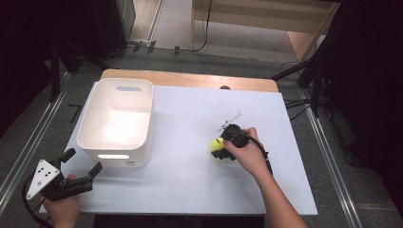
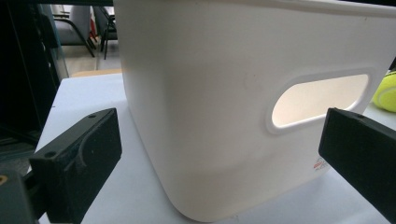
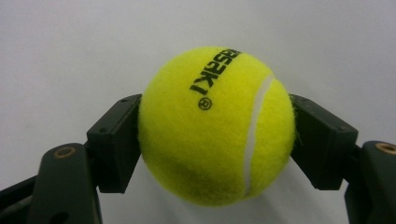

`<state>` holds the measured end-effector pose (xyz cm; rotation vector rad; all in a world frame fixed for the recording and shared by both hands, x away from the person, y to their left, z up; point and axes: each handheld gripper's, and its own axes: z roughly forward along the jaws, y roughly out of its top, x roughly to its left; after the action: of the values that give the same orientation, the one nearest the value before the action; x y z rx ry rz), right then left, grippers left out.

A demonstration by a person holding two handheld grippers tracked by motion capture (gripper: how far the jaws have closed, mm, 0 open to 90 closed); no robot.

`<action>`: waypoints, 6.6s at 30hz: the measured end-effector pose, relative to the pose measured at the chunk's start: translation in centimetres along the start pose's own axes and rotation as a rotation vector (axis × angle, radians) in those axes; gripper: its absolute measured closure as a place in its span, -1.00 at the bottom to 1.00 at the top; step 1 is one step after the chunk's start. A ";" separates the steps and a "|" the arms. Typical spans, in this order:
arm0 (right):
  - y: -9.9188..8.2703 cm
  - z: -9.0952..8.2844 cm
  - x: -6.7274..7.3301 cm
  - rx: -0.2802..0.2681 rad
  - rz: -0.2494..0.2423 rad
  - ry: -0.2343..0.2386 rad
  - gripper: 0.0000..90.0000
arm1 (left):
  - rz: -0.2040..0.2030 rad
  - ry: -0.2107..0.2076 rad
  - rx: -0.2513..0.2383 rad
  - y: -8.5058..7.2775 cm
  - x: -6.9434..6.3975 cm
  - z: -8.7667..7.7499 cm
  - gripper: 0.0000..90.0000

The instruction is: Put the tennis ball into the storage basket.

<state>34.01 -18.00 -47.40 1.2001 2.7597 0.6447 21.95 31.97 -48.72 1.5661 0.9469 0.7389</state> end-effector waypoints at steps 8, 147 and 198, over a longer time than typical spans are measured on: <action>0.4 -0.2 0.3 0.011 -0.016 -0.002 -0.46 | 0.004 -0.003 0.000 0.0 0.0 0.0 -1.00; 18.0 -7.0 10.9 -0.095 -0.393 0.156 -0.46 | 0.031 -0.014 0.035 0.1 -0.2 0.7 -1.00; 21.0 -4.4 15.6 -0.098 -0.482 0.208 -0.46 | 0.026 -0.016 0.033 0.1 -0.3 0.7 -1.00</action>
<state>36.59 4.31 -33.35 0.4354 2.9719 0.8686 22.47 31.37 -48.75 1.6135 0.9324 0.7312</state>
